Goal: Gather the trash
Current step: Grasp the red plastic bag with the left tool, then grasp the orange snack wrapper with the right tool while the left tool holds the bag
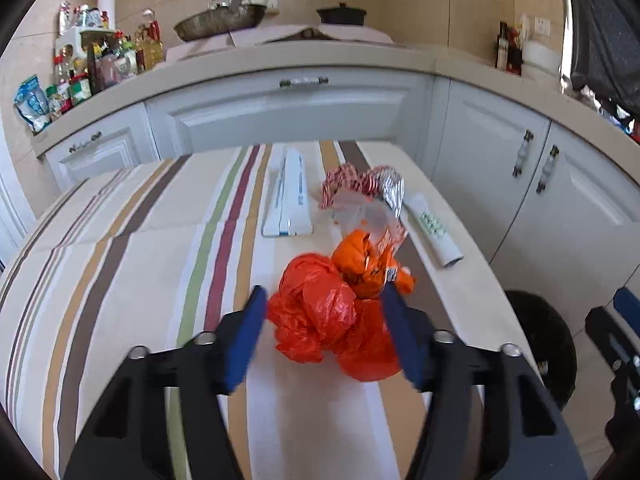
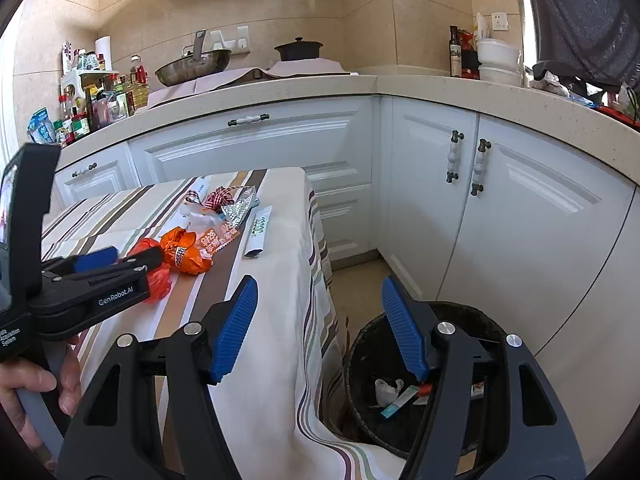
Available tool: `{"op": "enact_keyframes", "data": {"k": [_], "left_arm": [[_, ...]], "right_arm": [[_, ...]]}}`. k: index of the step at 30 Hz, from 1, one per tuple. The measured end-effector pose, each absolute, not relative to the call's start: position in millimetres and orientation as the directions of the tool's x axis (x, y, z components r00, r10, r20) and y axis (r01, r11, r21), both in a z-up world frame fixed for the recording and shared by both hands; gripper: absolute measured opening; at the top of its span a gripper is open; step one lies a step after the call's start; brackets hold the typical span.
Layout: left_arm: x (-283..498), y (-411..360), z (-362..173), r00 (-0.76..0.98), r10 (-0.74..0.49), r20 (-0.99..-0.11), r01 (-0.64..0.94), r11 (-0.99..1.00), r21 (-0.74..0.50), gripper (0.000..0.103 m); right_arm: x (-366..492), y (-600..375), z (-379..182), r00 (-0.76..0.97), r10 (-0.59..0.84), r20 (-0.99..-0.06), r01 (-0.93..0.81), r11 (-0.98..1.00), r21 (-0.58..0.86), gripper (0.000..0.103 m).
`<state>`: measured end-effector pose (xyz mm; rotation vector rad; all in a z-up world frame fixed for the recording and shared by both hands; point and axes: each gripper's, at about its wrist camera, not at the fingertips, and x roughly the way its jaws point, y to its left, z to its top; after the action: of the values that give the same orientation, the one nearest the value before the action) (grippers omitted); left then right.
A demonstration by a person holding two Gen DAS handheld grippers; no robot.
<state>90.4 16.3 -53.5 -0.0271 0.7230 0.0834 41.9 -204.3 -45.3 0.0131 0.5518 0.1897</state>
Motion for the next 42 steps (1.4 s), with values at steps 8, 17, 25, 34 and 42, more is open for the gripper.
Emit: {"op": "enact_keyframes", "data": {"k": [8,17,25,34,42], "left_arm": [[80,30,-50,0.765,0.025,-0.644,-0.061,0.998,-0.034,0.027],[56,68,-32,0.806,0.092,-0.585,-0.125,0.992,-0.016,0.025],[37,117,-22,0.811,0.216,-0.544,-0.247,0.969,0.018,0.025],[35,155,-25,0.791,0.264,-0.552,-0.319,0.948,-0.004,0.025],[36,168,-33,0.778,0.261,-0.572,-0.331,0.943,-0.019,0.025]], "right_arm": [[44,-188,-46,0.825,0.218,-0.521,-0.217,0.974,0.062,0.063],[56,-144,-39,0.805,0.298,-0.514,-0.313,0.948,0.06,0.063],[71,-103,-39,0.771,0.346,-0.535,-0.373,0.926,0.06,0.063],[94,-67,-44,0.737,0.338,-0.586,-0.387,0.921,0.044,0.068],[121,-50,-62,0.666,0.289,-0.688,-0.376,0.926,0.026,0.073]]}}
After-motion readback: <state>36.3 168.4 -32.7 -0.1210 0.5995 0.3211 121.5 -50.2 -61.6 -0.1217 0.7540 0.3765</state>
